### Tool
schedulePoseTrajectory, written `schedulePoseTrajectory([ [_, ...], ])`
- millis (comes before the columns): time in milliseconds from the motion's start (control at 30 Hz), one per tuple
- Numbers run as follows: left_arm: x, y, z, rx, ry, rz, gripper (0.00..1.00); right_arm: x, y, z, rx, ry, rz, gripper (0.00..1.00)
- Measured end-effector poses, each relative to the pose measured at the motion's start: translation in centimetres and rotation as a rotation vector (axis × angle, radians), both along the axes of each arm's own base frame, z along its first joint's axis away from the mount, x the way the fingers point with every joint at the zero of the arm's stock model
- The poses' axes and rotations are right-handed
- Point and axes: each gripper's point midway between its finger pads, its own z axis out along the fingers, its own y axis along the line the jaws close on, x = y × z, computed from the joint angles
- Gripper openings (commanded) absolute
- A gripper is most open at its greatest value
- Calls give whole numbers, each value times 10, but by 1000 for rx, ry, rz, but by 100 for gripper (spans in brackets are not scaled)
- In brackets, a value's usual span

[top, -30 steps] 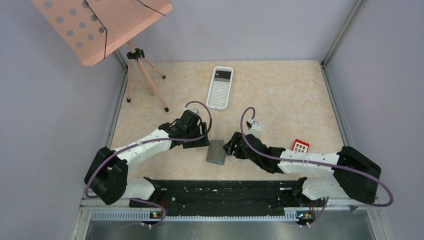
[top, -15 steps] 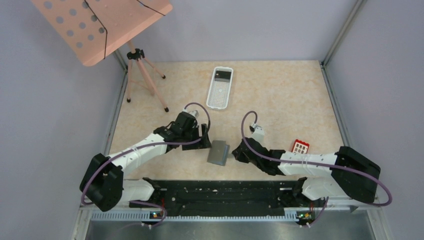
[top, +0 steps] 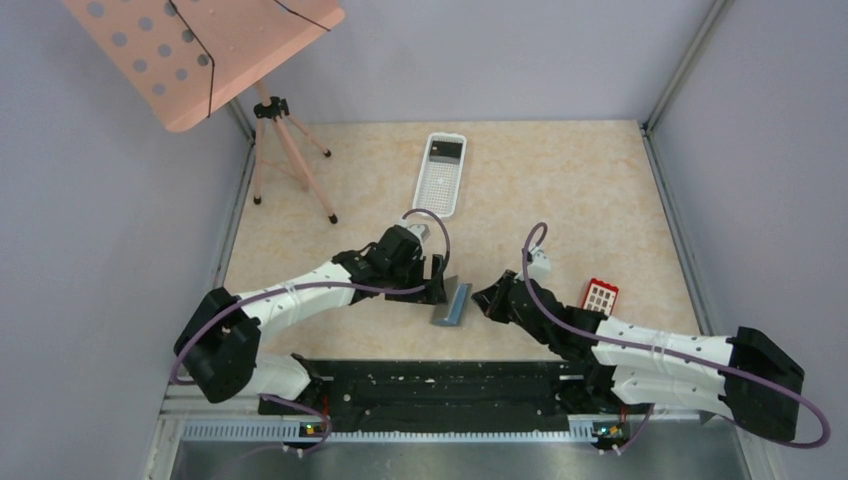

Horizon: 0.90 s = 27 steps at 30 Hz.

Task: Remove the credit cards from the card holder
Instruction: Open the card holder at the center of the board.

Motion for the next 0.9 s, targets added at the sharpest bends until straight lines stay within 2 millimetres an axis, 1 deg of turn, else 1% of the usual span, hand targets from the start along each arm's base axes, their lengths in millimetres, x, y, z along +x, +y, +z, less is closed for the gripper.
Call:
schedulePoseTrajectory([
  [167,5,-13,-3,-4,5,-15,87,-3,-7,4,16,-13,-4,0],
  [333,3,-21,-6,-13,23,-34,88,-6,-12,-1,-1,-10,-1,0],
  [633,2,-41,14,-51,-15,-75,87,-5,-12,6,9,-33,7,0],
  [733,4,-44,14,-46,-20,-74,84,-5,-13,6,2,-37,9,0],
  [800,7,-44,11,-31,-21,-72,80,-5,-14,6,-2,-40,8,0],
  [900,8,-39,3,5,-17,-60,69,-5,-16,7,-6,-47,8,0],
])
